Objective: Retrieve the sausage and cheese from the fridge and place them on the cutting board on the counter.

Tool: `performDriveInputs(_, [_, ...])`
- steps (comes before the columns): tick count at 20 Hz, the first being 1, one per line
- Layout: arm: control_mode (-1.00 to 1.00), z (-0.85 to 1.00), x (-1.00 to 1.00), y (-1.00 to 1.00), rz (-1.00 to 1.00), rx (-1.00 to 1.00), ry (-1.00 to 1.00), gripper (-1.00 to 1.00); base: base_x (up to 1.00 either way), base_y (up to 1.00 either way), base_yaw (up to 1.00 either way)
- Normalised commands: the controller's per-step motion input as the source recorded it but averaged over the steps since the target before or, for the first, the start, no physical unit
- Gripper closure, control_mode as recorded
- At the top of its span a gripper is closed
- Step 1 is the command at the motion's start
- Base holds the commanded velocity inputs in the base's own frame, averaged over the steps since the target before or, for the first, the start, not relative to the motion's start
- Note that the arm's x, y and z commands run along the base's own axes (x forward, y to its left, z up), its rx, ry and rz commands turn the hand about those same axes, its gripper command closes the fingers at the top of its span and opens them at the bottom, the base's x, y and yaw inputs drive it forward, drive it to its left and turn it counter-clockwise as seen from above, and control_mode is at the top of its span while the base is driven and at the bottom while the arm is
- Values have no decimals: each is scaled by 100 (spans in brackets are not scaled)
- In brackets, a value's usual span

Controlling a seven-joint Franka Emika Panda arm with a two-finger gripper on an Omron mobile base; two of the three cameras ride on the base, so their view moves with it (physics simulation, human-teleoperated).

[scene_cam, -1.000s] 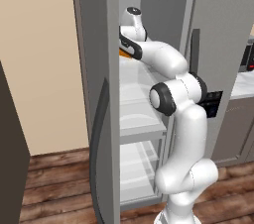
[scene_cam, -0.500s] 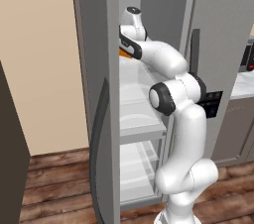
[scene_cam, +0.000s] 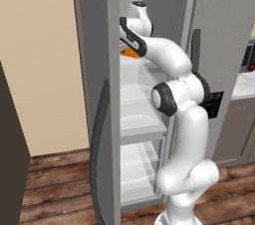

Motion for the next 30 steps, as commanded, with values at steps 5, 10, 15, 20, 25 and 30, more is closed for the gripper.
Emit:
performDriveInputs(5, [-100,4,-100,0,-1,8,0,100,0,0,0])
performDriveInputs(10, [-100,0,-100,-1,-5,4,0,100,0,0,0])
performDriveInputs(15, [-100,-6,-100,-22,-6,0,0,100,0,0,0])
performDriveInputs(20, [-100,8,-100,-55,-5,0,-2,100,0,0,0])
performDriveInputs(25, [-100,1,-100,-53,0,0,-2,100,0,0,0])
performDriveInputs(30, [-100,0,-78,-1,2,0,-1,100,0,0,0])
